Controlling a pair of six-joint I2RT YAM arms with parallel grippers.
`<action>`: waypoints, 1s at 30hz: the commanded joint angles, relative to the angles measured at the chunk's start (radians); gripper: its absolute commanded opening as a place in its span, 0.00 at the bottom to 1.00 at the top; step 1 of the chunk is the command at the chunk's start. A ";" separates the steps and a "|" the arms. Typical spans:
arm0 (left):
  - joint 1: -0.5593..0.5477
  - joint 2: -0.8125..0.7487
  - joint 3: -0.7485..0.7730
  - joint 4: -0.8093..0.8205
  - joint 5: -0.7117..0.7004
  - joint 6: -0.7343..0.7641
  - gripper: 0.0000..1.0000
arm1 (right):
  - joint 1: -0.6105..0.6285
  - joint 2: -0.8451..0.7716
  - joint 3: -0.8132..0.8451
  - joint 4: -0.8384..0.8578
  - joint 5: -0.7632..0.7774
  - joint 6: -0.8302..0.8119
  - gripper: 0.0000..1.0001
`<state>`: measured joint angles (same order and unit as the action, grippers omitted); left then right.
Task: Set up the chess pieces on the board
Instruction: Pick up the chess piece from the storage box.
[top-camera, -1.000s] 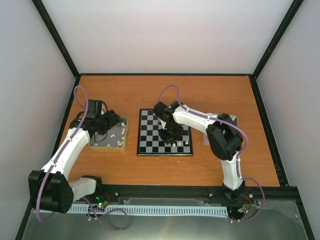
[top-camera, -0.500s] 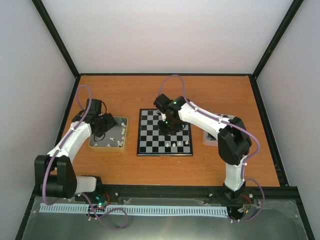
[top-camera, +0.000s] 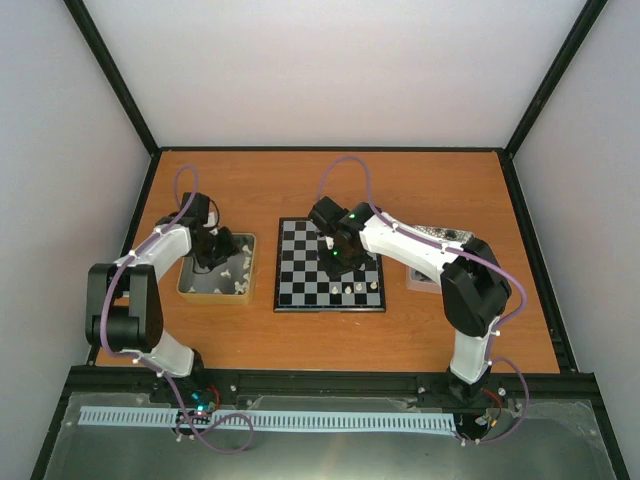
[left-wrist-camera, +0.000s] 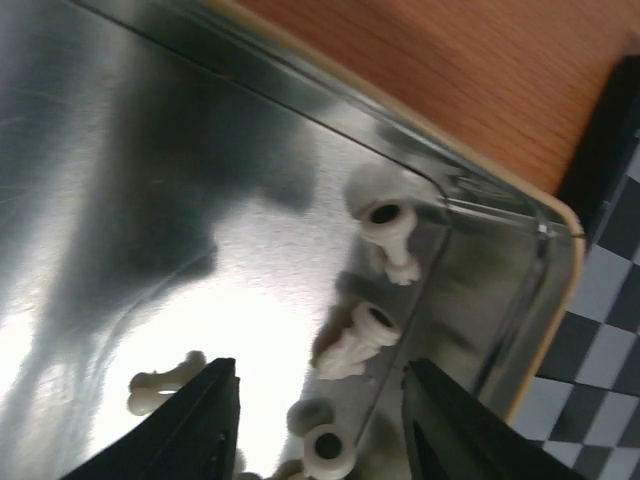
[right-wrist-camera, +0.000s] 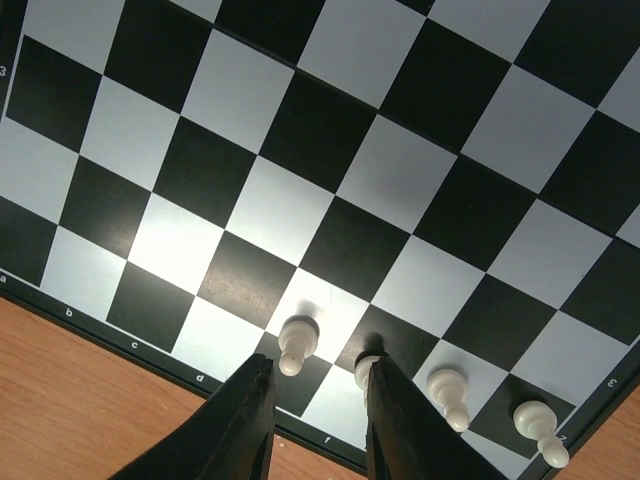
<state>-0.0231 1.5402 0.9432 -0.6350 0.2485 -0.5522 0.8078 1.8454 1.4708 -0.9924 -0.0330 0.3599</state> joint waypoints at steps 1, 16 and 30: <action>0.001 0.039 0.044 0.070 0.128 0.065 0.47 | 0.005 -0.014 -0.004 0.024 0.018 0.012 0.28; -0.041 0.142 0.060 0.230 0.048 -0.077 0.34 | 0.005 -0.016 -0.027 0.032 0.021 0.036 0.24; -0.078 0.187 0.065 0.163 -0.079 -0.209 0.34 | 0.005 -0.032 -0.065 0.048 0.033 0.054 0.22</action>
<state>-0.0921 1.7111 0.9848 -0.4335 0.2134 -0.7074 0.8078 1.8454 1.4162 -0.9615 -0.0284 0.3935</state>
